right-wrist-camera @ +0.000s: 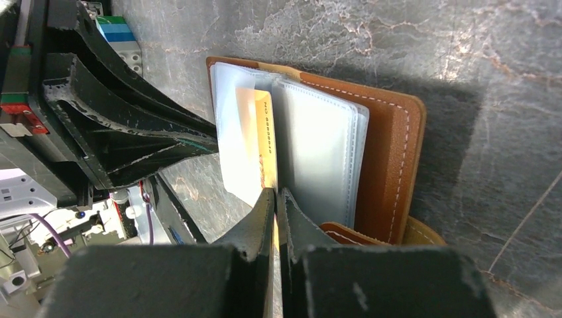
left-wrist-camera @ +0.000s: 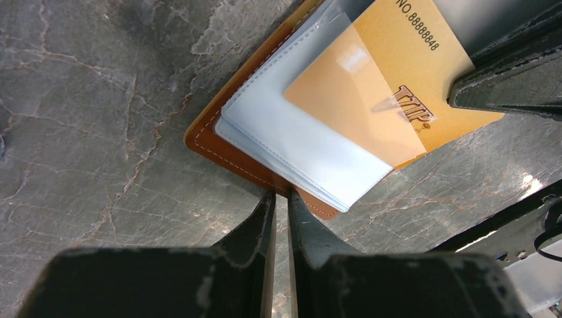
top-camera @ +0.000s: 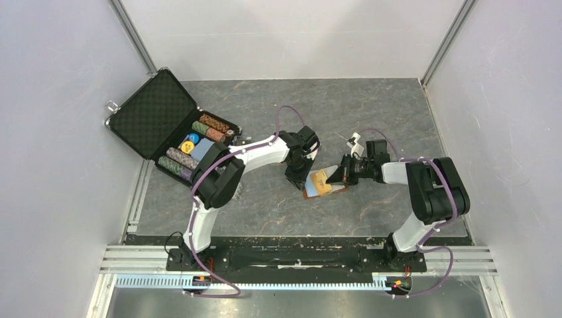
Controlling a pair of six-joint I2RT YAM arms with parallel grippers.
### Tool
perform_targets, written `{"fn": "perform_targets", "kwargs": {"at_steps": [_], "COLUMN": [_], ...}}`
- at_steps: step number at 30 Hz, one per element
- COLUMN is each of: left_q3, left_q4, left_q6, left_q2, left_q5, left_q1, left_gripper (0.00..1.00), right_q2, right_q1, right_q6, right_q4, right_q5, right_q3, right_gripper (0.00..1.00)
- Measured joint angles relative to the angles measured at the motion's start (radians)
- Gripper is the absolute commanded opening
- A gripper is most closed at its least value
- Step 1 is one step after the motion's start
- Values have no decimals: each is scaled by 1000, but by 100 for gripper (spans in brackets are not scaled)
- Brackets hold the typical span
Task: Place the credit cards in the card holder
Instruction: Insert the credit card into the card holder.
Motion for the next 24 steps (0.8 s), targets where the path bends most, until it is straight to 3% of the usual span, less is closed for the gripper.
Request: {"fn": "perform_targets", "kwargs": {"at_steps": [24], "left_q3": [2], "left_q4": [0], "left_q6": [0], "left_q2": [2], "left_q5": [14], "left_q1": [0], "left_gripper": [14], "right_q2": [-47], "right_q1": [14], "right_q6": [143], "right_q4": [178], "right_q5": [61], "right_q3": [-101], "right_gripper": [0]}}
